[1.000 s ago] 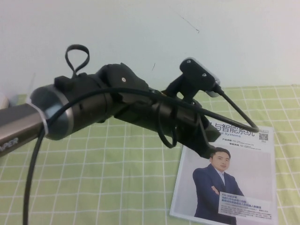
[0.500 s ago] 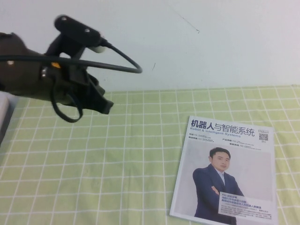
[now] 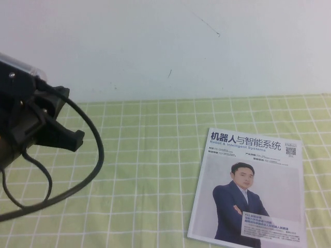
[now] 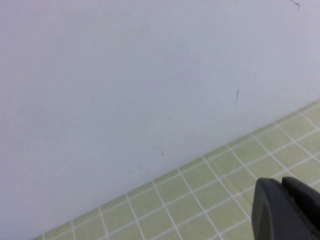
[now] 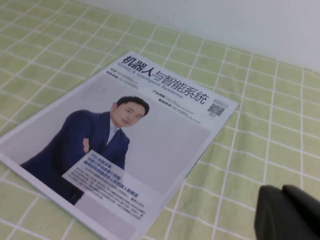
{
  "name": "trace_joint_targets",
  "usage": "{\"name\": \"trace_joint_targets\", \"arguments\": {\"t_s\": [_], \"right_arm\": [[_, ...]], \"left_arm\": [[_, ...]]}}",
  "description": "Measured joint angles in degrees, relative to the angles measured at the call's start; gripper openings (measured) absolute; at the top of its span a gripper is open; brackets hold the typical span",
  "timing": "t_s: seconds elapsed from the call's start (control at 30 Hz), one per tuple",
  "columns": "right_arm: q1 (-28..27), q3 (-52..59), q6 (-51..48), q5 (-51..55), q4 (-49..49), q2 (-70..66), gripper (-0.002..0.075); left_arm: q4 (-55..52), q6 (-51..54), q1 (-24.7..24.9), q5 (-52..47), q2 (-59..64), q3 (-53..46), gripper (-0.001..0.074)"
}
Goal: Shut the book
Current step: 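Close the open booklet and leave it lying on the table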
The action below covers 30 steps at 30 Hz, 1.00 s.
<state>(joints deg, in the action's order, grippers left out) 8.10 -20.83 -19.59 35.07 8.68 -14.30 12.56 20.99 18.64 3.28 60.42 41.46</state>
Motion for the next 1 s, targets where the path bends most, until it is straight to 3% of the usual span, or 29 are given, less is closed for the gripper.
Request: {"name": "trace_joint_targets", "arguments": {"t_s": [0.2, 0.47, 0.7, 0.9, 1.0], "right_arm": [[0.0, 4.1, -3.5, -6.0, 2.1, 0.0, -0.0003], [0.0, 4.2, -3.8, -0.9, 3.3, 0.0, -0.0003], [0.0, 4.2, -3.8, -0.7, 3.4, 0.0, -0.0003], [0.0, 4.2, -3.8, -0.6, 3.4, 0.0, -0.0003], [0.0, 4.2, -3.8, -0.6, 3.5, 0.0, -0.0003]], "left_arm": [[-0.6, -0.3, 0.0, 6.2, -2.3, -4.3, -0.0003], [-1.8, -0.6, 0.8, 11.4, -2.5, -6.0, -0.0003], [-2.3, -2.7, 8.2, 24.0, -2.5, -6.3, -0.0003], [-5.5, 1.9, 14.2, 24.4, -4.6, -6.3, -0.0003], [-0.7, 5.8, 15.1, 23.6, -7.9, -6.5, -0.0003]]}}
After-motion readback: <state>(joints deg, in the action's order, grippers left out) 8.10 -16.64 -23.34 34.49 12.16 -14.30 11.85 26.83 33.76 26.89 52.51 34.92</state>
